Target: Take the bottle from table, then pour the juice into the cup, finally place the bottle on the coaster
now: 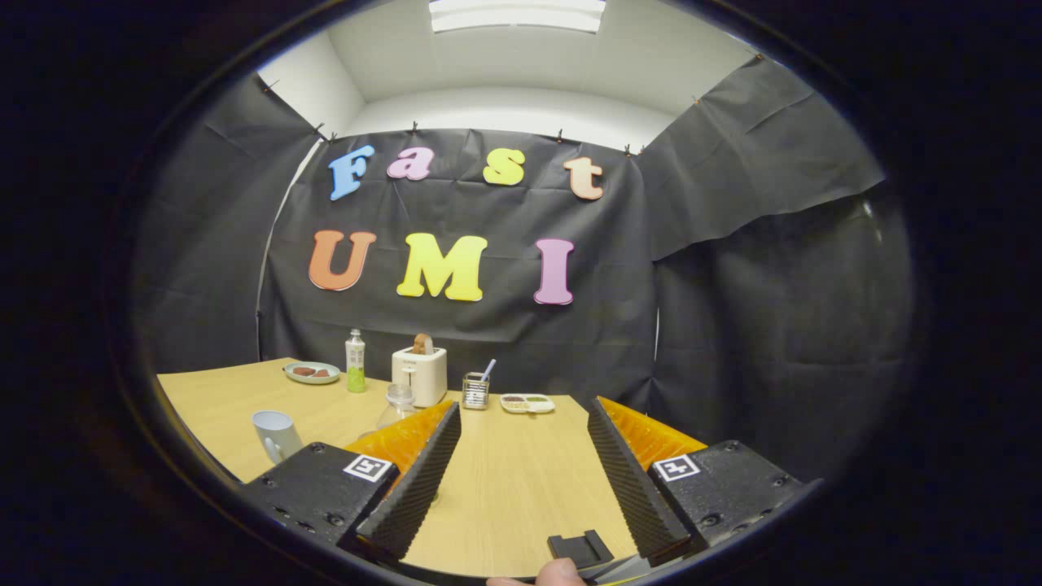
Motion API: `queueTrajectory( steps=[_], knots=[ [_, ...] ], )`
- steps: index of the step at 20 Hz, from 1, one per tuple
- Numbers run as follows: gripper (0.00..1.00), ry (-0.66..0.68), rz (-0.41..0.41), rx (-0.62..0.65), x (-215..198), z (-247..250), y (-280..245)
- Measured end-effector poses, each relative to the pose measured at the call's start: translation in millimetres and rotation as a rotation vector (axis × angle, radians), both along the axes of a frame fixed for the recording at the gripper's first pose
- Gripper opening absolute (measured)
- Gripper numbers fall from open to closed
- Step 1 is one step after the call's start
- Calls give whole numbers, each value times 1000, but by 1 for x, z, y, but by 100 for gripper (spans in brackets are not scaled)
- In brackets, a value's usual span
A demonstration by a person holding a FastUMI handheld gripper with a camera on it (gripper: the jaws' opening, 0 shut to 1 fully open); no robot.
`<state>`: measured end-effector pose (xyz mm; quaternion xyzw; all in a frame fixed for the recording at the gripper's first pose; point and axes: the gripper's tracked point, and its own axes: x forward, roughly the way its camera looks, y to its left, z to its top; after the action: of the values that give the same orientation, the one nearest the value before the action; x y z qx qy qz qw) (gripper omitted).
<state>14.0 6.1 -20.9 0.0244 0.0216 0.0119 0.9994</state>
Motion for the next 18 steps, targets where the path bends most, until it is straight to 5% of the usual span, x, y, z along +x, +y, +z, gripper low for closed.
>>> queueTrajectory(
  steps=[18],
  knots=[
    [100, -4, 67, 18, 8, 5, 33]
  ],
)
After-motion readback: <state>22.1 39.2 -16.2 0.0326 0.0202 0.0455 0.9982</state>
